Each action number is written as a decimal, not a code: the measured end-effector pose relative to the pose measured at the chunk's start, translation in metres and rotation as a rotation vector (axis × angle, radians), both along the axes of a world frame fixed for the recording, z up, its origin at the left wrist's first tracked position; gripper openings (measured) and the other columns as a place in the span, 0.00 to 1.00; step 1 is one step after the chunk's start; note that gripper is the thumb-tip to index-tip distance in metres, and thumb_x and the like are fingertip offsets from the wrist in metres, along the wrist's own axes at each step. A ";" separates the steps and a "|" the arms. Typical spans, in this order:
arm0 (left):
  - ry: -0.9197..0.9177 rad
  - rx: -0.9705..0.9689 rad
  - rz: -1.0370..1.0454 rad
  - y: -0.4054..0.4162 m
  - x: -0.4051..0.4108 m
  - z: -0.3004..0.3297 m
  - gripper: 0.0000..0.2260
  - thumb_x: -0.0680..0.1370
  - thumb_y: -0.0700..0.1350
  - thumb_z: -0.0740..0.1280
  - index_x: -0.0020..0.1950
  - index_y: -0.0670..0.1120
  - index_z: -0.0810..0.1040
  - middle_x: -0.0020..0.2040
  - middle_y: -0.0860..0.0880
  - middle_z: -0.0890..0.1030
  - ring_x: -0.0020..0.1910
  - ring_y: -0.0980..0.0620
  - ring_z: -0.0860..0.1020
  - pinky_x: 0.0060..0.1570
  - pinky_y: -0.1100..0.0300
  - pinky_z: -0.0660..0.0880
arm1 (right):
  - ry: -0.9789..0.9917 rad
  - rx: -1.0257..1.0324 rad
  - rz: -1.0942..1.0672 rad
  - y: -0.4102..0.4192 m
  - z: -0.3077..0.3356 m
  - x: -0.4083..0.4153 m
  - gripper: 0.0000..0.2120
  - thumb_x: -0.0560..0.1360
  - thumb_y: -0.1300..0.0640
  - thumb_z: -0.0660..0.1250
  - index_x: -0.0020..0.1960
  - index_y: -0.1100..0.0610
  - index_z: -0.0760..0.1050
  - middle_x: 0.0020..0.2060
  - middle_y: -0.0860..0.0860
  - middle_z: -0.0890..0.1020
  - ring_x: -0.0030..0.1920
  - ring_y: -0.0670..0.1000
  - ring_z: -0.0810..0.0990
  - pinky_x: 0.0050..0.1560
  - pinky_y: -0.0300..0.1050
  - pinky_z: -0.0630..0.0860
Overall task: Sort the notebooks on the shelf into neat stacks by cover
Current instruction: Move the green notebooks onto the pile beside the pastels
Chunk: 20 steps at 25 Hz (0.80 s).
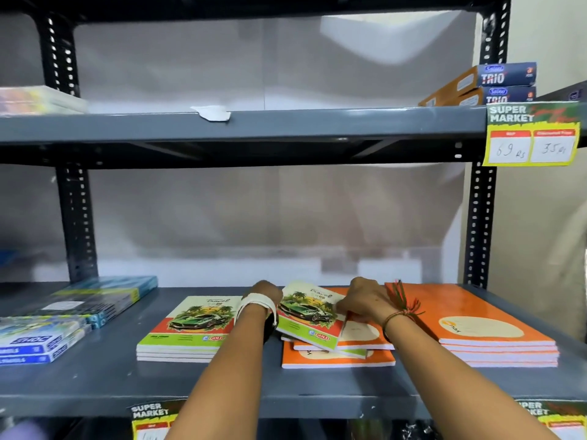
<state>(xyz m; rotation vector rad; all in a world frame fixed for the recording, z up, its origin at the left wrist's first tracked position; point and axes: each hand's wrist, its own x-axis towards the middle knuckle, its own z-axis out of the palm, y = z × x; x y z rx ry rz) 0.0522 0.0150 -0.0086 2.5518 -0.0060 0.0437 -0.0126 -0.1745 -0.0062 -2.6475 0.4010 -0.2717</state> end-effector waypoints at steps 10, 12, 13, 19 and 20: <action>-0.026 -0.186 0.264 0.133 0.008 0.027 0.25 0.73 0.54 0.72 0.61 0.36 0.77 0.65 0.41 0.78 0.64 0.43 0.77 0.62 0.56 0.72 | -0.309 1.035 0.145 0.098 -0.006 0.043 0.17 0.69 0.70 0.74 0.36 0.56 0.68 0.42 0.57 0.78 0.47 0.56 0.83 0.42 0.50 0.83; -0.035 -0.133 0.333 0.161 0.004 0.025 0.26 0.72 0.54 0.73 0.62 0.37 0.77 0.65 0.41 0.78 0.64 0.43 0.76 0.60 0.56 0.72 | -0.263 1.062 0.189 0.127 -0.013 0.052 0.18 0.69 0.71 0.74 0.34 0.57 0.67 0.38 0.56 0.76 0.44 0.55 0.83 0.42 0.51 0.84; -0.040 -0.087 0.362 0.174 0.003 0.022 0.26 0.73 0.53 0.73 0.63 0.37 0.76 0.65 0.42 0.78 0.64 0.43 0.76 0.60 0.55 0.73 | -0.237 1.065 0.209 0.140 -0.016 0.056 0.18 0.69 0.71 0.74 0.34 0.57 0.67 0.36 0.55 0.76 0.41 0.54 0.82 0.39 0.48 0.84; -0.020 0.054 0.413 0.209 0.000 0.005 0.30 0.71 0.57 0.73 0.67 0.42 0.74 0.67 0.44 0.77 0.65 0.43 0.76 0.62 0.53 0.74 | -0.132 1.008 0.222 0.178 -0.029 0.067 0.18 0.70 0.70 0.74 0.35 0.57 0.66 0.41 0.59 0.78 0.41 0.56 0.83 0.27 0.40 0.81; -0.029 0.072 0.422 0.210 -0.001 0.002 0.30 0.71 0.58 0.72 0.67 0.42 0.74 0.66 0.44 0.77 0.64 0.43 0.76 0.62 0.53 0.74 | -0.127 0.997 0.210 0.181 -0.031 0.067 0.17 0.70 0.70 0.74 0.36 0.57 0.66 0.42 0.59 0.78 0.41 0.56 0.83 0.28 0.40 0.80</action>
